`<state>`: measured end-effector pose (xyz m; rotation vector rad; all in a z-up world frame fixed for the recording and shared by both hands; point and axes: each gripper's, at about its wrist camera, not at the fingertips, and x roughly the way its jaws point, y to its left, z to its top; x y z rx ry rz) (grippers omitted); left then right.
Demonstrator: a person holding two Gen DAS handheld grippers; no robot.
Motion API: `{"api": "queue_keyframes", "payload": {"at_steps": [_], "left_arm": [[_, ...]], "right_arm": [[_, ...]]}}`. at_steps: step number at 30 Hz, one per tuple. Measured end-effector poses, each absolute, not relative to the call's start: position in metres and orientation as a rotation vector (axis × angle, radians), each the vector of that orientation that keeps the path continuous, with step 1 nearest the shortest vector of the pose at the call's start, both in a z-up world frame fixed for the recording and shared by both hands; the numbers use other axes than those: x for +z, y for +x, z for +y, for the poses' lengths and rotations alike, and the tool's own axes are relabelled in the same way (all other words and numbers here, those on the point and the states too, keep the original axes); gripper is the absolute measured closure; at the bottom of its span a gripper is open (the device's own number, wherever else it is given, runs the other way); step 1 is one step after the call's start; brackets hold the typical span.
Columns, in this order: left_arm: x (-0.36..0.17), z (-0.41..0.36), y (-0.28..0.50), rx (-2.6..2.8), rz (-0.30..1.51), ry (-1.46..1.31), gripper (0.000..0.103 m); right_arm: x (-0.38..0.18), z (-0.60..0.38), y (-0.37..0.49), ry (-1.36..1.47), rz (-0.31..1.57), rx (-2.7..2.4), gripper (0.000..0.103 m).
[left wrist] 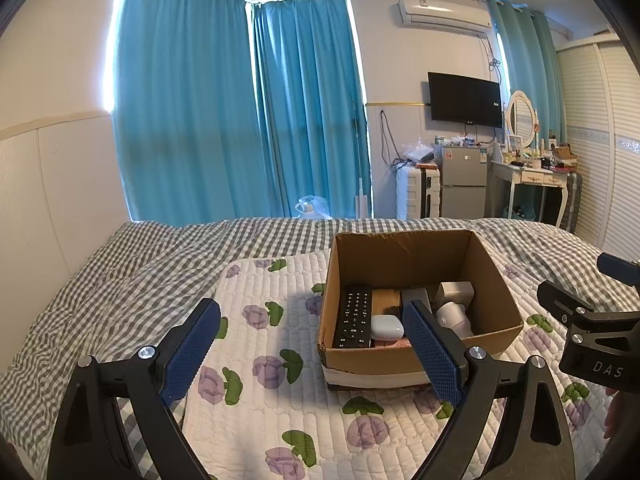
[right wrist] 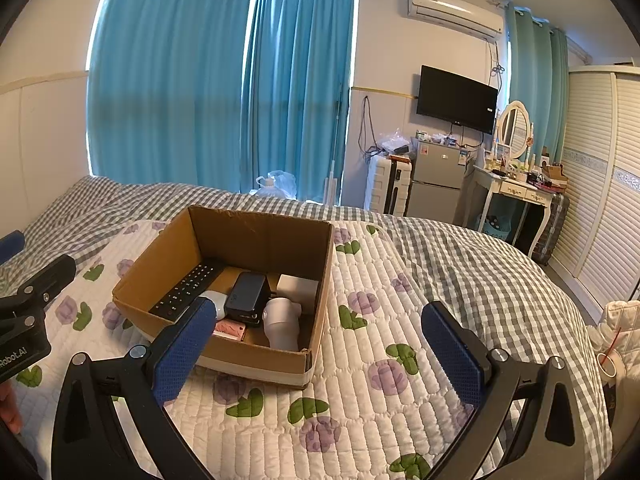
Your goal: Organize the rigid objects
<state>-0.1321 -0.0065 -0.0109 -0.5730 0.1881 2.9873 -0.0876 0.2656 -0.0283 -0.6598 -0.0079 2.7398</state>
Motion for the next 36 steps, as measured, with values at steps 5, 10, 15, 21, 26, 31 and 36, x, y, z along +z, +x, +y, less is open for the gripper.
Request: {"api": "queue_keyframes", "payload": {"at_steps": [5,10,15,21,26,31,36], "left_arm": [[-0.0109,-0.0063,-0.1320,2.987,0.189,-0.574,0.008],[-0.0105,-0.0063,-0.1318,2.987,0.188,-0.574,0.008],[-0.0138,-0.0063,-0.1327,2.981,0.189,-0.576,0.008],[-0.0140,-0.0064,-0.1325,2.979,0.189,-0.577,0.008],[-0.0146,-0.0065,-0.1330,2.978,0.190,-0.577,0.008],[-0.0144,-0.0066,-0.1331,2.978,0.189,-0.578,0.008],[-0.0162,-0.0067,-0.1336,2.977,0.189,-0.580,0.008]], "right_arm": [[-0.0300,0.2640,-0.0895,-0.667,-0.009,2.737,0.000],[-0.0300,0.2639,-0.0898,-0.666,-0.008,2.736,0.000],[-0.0304,0.2639,-0.0905,-0.667,-0.005,2.734,0.000],[-0.0308,0.2639,-0.0905,-0.668,-0.005,2.734,0.000],[-0.0313,0.2641,-0.0907,-0.671,-0.005,2.734,0.000],[-0.0324,0.2641,-0.0913,-0.676,-0.006,2.734,0.000],[-0.0350,0.2638,-0.0922,-0.680,-0.011,2.730,0.000]]}}
